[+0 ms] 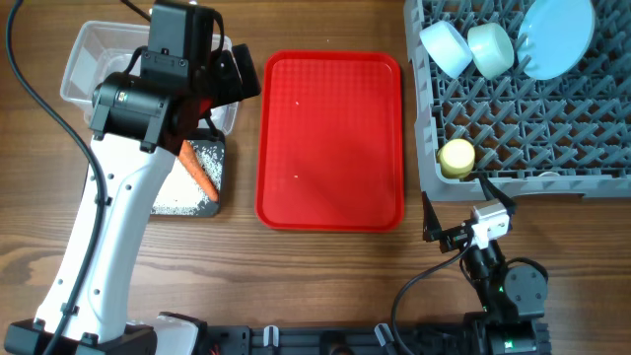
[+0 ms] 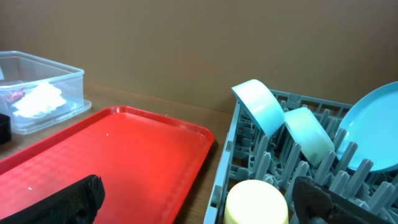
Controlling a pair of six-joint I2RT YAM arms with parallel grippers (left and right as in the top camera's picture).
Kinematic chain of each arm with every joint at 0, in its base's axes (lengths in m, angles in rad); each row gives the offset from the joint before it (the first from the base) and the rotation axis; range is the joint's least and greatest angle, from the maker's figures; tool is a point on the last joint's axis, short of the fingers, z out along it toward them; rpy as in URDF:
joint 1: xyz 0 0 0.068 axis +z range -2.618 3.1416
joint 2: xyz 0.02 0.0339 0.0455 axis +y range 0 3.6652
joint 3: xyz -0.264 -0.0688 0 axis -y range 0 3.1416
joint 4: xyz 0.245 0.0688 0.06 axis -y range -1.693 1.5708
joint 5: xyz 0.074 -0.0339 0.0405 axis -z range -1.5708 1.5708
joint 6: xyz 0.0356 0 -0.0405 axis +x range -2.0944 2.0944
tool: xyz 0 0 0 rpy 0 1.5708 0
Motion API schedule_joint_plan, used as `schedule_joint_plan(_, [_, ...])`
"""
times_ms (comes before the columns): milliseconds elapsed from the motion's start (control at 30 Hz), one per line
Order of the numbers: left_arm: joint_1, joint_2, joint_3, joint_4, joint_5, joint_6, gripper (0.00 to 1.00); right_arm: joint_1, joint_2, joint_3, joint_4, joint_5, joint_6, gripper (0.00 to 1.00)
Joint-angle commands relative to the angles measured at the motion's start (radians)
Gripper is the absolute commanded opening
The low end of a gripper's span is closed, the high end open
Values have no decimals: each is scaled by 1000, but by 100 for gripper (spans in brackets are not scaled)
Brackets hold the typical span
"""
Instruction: Sort waste into correct bins and load items into the dishwasher rack
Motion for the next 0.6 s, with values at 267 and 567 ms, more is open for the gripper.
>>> schedule_joint_plan(267, [-3,4,1,3,5,9,100,5,-14,-2,1,12,-11,100])
schedule_joint_plan(567, [-3,5,-10,3,5,14,100,5,-13,-2,1,12,-11,100])
